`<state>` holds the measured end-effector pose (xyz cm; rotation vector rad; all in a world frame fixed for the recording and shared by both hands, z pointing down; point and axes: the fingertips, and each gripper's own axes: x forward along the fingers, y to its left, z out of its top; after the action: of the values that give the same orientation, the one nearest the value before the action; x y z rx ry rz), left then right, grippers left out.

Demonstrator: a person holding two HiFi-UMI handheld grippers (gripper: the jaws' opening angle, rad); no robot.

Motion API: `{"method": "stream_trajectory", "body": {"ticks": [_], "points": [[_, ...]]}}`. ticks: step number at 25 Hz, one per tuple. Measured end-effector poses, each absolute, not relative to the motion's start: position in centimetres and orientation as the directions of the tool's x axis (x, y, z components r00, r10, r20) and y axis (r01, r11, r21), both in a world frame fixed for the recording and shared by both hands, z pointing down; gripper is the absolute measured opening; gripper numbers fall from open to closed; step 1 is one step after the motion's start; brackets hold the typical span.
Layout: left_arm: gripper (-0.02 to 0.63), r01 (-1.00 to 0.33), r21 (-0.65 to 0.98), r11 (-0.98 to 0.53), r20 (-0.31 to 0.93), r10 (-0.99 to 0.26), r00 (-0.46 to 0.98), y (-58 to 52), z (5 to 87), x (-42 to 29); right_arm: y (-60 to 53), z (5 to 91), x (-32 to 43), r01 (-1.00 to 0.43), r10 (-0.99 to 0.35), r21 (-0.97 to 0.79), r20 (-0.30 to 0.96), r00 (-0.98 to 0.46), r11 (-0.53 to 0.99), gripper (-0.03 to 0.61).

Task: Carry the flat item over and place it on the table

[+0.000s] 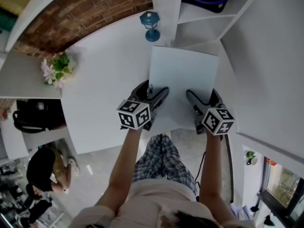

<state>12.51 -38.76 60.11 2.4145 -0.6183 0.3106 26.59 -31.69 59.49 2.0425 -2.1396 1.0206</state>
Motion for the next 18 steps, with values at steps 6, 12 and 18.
{"method": "stream_trajectory", "body": {"ticks": [6, 12, 18], "points": [[0.354, -0.546, 0.536, -0.645, 0.447, -0.332, 0.831, -39.6, 62.1, 12.9, -32.6, 61.8, 26.9, -0.871, -0.831, -0.475, 0.530, -0.168, -0.127, 0.479], [0.354, -0.580, 0.549, -0.602, 0.512, -0.306, 0.802, -39.9, 64.2, 13.3, -32.9, 63.8, 27.2, -0.854, -0.766, -0.482, 0.620, -0.173, -0.196, 0.482], [0.353, -0.630, 0.519, -0.578, 0.606, -0.271, 0.748, -39.8, 66.4, 13.6, -32.9, 65.6, 27.7, -0.872, -0.695, -0.416, 0.707, -0.132, -0.258, 0.482]]}}
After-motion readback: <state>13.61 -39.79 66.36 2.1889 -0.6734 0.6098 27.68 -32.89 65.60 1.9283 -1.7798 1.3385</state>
